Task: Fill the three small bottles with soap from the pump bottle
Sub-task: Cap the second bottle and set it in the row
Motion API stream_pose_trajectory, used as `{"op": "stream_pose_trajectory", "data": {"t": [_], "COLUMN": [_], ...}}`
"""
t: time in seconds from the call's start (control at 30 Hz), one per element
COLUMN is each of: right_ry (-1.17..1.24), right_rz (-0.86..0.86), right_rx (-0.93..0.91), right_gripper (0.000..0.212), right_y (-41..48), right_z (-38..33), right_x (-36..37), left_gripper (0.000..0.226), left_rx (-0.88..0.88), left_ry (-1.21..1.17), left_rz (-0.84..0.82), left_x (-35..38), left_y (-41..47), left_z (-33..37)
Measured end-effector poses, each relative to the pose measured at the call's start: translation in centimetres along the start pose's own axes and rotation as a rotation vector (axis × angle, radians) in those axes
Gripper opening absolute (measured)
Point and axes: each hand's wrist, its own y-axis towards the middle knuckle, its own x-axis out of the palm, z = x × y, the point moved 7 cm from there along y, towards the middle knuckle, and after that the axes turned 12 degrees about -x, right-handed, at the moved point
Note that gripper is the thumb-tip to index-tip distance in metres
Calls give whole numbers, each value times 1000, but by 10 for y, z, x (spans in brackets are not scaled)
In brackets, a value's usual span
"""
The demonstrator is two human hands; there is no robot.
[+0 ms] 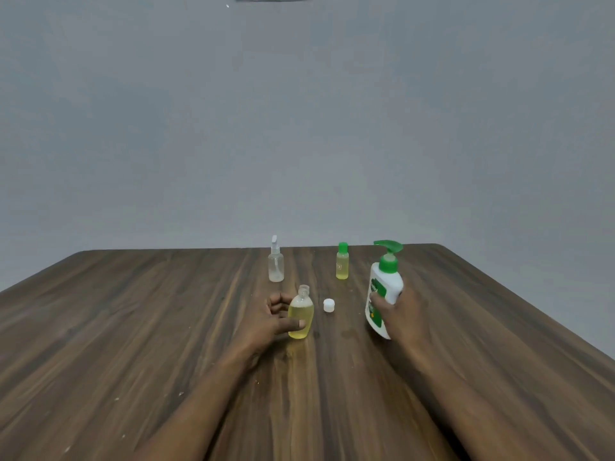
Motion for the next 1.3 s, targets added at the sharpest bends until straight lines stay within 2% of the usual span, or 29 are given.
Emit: {"op": "stream_pose_trajectory", "data": {"t": [0.37,0.43,0.53,0.6,0.67,0.7,0.77,0.8,0.87,0.93,1.0,1.07,1.13,1.23,1.3], "right_ry": [-86,-90,-70,-158,-226,-218,-214,-237,-292,-304,-291,-285,-277,-413,-353], "right_rz": [42,25,62,216,348,352,221,90,-226,-419,-484,-516,-523,-567,-545], "right_rx": [49,54,60,-76,-326,-427,-595,-631,-538,-365,-219,-135,-109,-125,-124], "right_gripper": [17,30,61,72,58,47,30,25,16,12,20,18,14,15,13], "right_y": [2,-1,-6,-6,-13,-18,-28,-30,-24,-12,-2,4,7,8,9], "right_z": [17,17,8,-15,-48,-62,-80,-82,-69,-48,-30,-17,-11,-10,-14], "right_x": [-9,-7,-10,-26,-38,-35,-12,8,49,76,91,105,117,127,126], "left_gripper": [37,38,38,37,37,37,37,38,40,40,39,39,39,40,40], "left_rx": [-29,-38,-36,-34,-26,-18,-7,-3,6,10,12,12,17,22,21], "left_ry": [-29,-28,-16,-11,10,28,60,76,105,119,128,127,124,124,122], "left_rz": [87,100,98,90,85,84,79,76,74,77,75,71,71,63,55], "left_x": [-8,-9,-10,-10,-10,-10,-9,-9,-9,-9,-8,-9,-10,-10,-10], "left_y": [-2,-2,-3,-4,-5,-6,-7,-7,-7,-6,-4,-2,1,4,4], "left_z": [-4,-5,-5,-5,-4,-3,0,1,2,2,1,-1,-3,-4,-5]}}
